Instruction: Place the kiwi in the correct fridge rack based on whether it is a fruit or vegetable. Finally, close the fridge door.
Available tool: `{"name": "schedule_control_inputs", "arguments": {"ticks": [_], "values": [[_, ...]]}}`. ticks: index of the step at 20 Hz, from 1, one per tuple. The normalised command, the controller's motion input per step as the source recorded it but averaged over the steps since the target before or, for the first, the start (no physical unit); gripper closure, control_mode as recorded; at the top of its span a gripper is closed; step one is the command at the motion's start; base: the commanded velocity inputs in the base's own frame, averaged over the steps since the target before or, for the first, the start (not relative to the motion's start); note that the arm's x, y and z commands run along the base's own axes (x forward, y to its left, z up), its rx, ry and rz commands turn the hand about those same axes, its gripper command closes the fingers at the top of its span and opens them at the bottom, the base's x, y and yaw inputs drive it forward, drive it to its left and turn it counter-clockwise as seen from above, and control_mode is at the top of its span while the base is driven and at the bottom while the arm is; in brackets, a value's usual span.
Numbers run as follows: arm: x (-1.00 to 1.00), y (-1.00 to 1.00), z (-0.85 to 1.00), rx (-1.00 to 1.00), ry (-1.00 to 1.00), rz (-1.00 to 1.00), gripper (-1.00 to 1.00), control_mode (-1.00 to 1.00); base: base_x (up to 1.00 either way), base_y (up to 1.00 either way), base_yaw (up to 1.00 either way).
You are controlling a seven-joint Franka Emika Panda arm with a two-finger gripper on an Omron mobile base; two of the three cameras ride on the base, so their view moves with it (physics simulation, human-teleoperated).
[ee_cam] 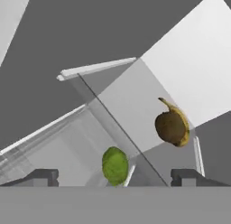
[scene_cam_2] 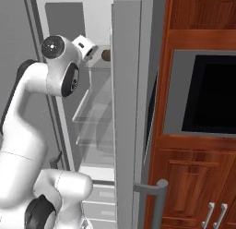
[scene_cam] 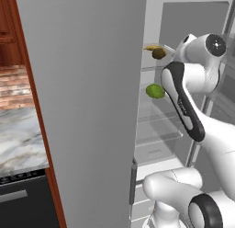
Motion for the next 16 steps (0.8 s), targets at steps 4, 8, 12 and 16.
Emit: {"name": "schedule_control_inputs", "arguments": {"ticks": [4, 8, 12, 16], "values": [[-1.00, 0.00, -0.24, 0.23, 0.00, -0.37, -1.00, -1.00, 0.00, 0.00, 0.00], [-0.90, 0.00, -0.12, 0.35, 0.03, -0.31, -1.00, -1.00, 0.00, 0.00, 0.00], [-0.63, 0.00, -0.19, 0.43, 0.05, -0.18, -1.00, -1.00, 0.00, 0.00, 0.00], [-0.77, 0.00, -0.21, 0.35, 0.16, -0.03, -1.00, -1.00, 0.00, 0.00, 0.00]]}}
